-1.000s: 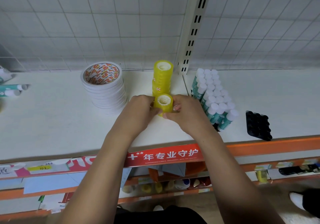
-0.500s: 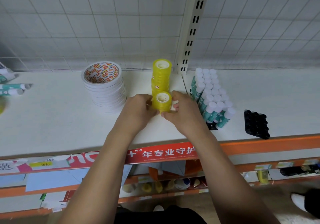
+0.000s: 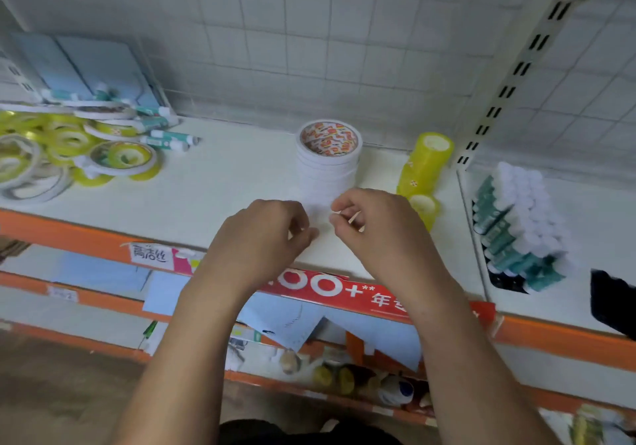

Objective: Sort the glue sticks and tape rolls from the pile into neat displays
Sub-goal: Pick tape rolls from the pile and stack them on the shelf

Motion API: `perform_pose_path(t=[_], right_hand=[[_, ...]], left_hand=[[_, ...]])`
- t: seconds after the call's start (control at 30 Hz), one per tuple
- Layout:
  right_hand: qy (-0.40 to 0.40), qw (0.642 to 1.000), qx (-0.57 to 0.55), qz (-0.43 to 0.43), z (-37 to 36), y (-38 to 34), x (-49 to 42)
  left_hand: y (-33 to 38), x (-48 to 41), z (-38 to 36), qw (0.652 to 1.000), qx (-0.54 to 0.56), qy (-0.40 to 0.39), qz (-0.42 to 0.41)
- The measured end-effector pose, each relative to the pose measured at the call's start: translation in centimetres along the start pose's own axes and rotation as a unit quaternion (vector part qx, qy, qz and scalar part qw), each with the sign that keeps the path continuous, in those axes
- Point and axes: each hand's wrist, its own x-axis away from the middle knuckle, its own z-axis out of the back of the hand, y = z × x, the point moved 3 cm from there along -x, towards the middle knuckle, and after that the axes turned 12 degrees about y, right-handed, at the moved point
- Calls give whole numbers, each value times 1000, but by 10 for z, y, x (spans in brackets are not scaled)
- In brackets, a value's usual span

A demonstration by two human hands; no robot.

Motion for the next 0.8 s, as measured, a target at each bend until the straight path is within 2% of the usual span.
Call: perform_pose_path(t=[0.23,0.37,0.57,0.8], right_hand=[[-105,985,-26,133,-96,-126,-8],[-134,975,-25,172,-155,-200,-10],[-145,966,-109,183,-213,-291,-4],[-140,971,-109,158,-262,-336,-5]], left_hand=[[-123,45,77,987,-103,101,76],[-196,70,118,972,-169,112,116],[-284,93,163,970,-168,128,124],[-346,89,179,971,-153,160,89]])
